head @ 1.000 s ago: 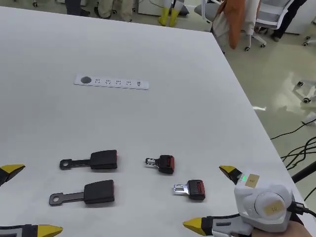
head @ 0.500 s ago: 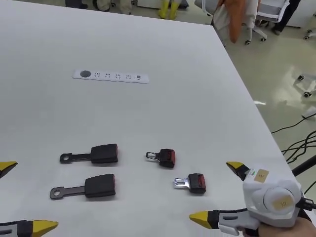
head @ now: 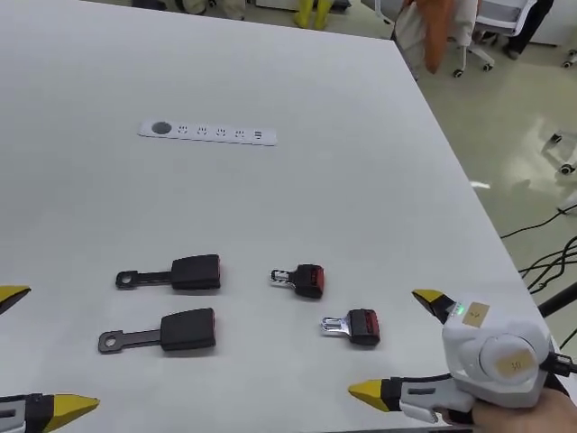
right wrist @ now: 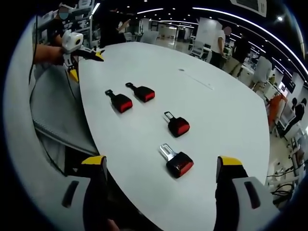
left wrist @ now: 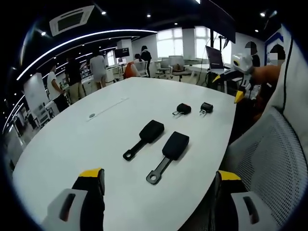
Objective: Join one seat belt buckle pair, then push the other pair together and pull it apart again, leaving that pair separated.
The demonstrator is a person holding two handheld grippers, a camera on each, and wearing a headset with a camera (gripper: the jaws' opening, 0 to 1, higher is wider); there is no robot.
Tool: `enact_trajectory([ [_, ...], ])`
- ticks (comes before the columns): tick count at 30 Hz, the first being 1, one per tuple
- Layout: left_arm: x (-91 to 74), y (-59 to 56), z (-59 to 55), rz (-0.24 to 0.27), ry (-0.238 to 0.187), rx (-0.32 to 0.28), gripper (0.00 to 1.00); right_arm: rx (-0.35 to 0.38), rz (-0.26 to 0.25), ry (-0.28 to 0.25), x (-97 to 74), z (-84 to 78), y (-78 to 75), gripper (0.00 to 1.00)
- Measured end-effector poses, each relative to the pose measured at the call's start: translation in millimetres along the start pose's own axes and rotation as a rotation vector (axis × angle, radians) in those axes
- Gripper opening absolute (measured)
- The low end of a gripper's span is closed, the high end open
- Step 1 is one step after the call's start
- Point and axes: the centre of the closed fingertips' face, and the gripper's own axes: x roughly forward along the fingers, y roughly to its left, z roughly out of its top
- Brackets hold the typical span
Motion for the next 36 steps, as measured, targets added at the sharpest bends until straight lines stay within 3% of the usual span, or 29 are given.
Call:
enact_trajectory([
  [4,2.3,-2.8,-2.7,-0.011,0.021,0.021,0.96,-0.014,0.002,0.008,-0.6,-1.4,-1.3,0.92],
  [6,2.7,1.6,-4.4,0.018,0.038,0.044,0.98,-0.021,0.002,0.007,-1.2,-0.6,-2.3,0.92],
  [8,2.7,0.0,-7.7,-0.001,0.055,0.043,0.94,-0.033,0.003,0.001,-1.3,0.4,-3.3,0.9],
  [11,5.1,-1.2,-9.4,-0.007,0.065,0.055,0.96,-0.057,0.004,0.019,-1.7,-1.8,-4.0,0.89],
  [16,6.5,0.9,-7.4,-0.013,0.065,0.061,0.96,-0.082,0.009,0.027,-1.0,-4.1,-5.6,0.87],
  [27,19.9,-2.0,-3.9,-0.065,0.119,0.146,0.92,-0.157,0.04,0.067,3.2,-8.4,-12.9,0.83],
  [30,22.6,3.5,-4.3,-0.05,0.125,0.161,0.92,-0.172,0.051,0.066,6.5,-8.8,-15.1,0.81],
  [36,32.0,2.8,-2.5,-0.075,0.148,0.174,0.89,-0.2,0.076,0.07,11.7,-6.6,-12.5,0.76],
])
